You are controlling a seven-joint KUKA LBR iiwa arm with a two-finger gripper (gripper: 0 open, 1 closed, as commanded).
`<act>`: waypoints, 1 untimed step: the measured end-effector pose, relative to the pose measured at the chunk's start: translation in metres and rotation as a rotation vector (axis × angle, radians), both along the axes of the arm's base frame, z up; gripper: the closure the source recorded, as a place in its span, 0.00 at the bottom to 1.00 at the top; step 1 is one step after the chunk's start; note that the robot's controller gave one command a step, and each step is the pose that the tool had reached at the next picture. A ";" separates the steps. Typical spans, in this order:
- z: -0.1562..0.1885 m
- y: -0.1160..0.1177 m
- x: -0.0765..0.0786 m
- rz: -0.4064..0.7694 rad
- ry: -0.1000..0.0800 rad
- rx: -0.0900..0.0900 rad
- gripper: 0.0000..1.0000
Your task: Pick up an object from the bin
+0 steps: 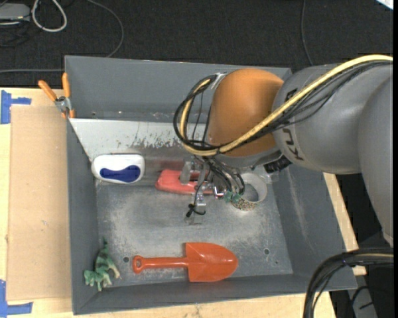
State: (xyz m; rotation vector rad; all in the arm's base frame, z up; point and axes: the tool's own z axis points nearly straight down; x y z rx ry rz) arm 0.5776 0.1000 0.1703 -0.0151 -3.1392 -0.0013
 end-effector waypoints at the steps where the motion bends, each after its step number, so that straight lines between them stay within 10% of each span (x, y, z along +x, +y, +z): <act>1: -0.042 -0.057 -0.003 0.127 0.005 0.000 0.00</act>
Offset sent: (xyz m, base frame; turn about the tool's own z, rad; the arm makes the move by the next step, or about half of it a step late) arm -0.0109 -0.0478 -0.0450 -0.1307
